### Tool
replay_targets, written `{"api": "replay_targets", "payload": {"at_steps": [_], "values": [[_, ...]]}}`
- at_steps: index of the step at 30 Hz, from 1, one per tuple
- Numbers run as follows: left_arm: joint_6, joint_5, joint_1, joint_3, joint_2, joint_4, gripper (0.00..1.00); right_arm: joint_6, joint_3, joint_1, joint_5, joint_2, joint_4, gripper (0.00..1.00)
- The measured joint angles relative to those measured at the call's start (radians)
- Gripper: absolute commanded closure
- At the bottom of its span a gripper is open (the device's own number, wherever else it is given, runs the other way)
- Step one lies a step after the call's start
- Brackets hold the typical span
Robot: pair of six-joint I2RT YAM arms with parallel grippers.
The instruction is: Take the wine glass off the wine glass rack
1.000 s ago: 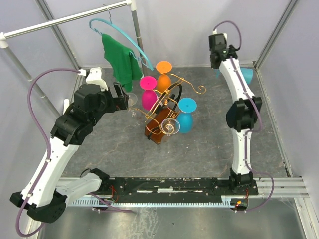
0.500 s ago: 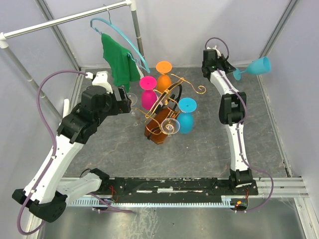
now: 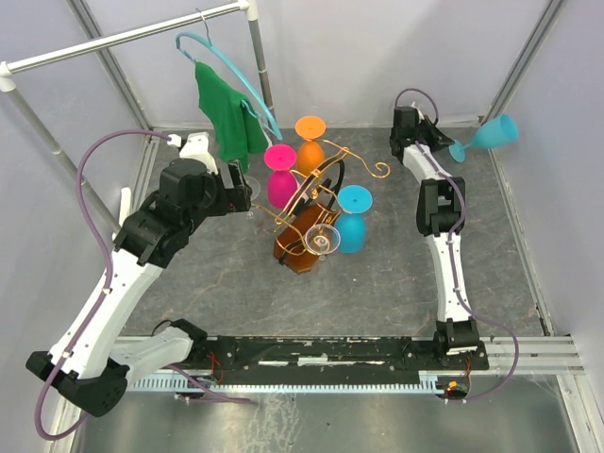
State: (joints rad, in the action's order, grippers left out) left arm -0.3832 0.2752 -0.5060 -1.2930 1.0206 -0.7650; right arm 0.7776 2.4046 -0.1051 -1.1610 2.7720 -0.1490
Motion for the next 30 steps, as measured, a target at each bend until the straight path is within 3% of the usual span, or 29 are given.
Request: {"api": "replay_targets", "payload": {"at_steps": [14, 15, 18, 23, 26, 30], "values": [[-0.005, -0.051, 0.000, 0.000, 0.007, 0.024, 0.01, -0.028, 0.000, 0.040, 0.023, 0.058, -0.024, 0.96], [-0.006, -0.052, 0.000, 0.000, 0.007, 0.026, 0.01, -0.028, 0.000, 0.040, 0.024, 0.063, -0.026, 0.94], [-0.008, -0.058, 0.000, 0.000, 0.007, 0.036, 0.01, -0.029, 0.000, 0.037, 0.023, 0.068, -0.024, 0.65], [-0.008, -0.068, 0.000, 0.000, 0.007, 0.039, 0.01, -0.040, 0.000, 0.037, 0.027, 0.076, -0.026, 0.61], [-0.008, -0.068, 0.000, 0.000, 0.007, 0.039, 0.01, -0.043, 0.000, 0.032, 0.028, 0.077, -0.028, 0.52], [-0.008, -0.069, 0.000, 0.000, 0.010, 0.042, 0.01, -0.060, 0.002, 0.020, 0.021, 0.077, -0.044, 0.52]]}}
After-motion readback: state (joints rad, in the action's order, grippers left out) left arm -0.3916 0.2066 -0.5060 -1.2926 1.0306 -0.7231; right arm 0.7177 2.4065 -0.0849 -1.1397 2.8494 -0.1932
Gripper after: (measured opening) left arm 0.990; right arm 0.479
